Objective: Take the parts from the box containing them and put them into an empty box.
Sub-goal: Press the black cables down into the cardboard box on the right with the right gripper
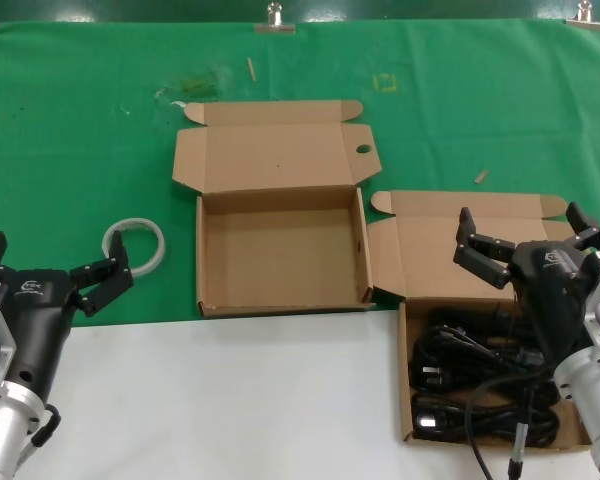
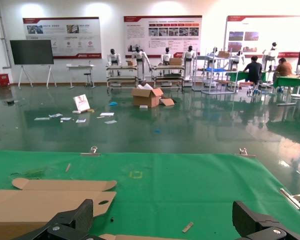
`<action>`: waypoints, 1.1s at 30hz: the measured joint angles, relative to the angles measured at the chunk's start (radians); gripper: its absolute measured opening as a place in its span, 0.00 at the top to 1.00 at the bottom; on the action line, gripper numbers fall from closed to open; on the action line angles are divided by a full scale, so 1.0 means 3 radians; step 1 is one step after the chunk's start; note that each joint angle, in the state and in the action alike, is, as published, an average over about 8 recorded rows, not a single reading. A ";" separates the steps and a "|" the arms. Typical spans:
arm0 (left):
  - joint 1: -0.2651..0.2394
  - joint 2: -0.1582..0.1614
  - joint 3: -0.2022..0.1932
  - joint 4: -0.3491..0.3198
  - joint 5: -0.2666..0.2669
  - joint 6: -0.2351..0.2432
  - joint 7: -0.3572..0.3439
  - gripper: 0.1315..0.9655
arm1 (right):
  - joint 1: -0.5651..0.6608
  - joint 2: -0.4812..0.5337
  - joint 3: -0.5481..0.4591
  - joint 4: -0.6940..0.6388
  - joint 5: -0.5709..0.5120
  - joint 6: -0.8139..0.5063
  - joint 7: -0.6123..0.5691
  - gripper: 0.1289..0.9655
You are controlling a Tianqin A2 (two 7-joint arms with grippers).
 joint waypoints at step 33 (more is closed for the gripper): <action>0.0000 0.0000 0.0000 0.0000 0.0000 0.0000 0.0000 0.00 | -0.0001 0.0000 -0.0004 0.0001 0.0002 0.0005 -0.0001 0.00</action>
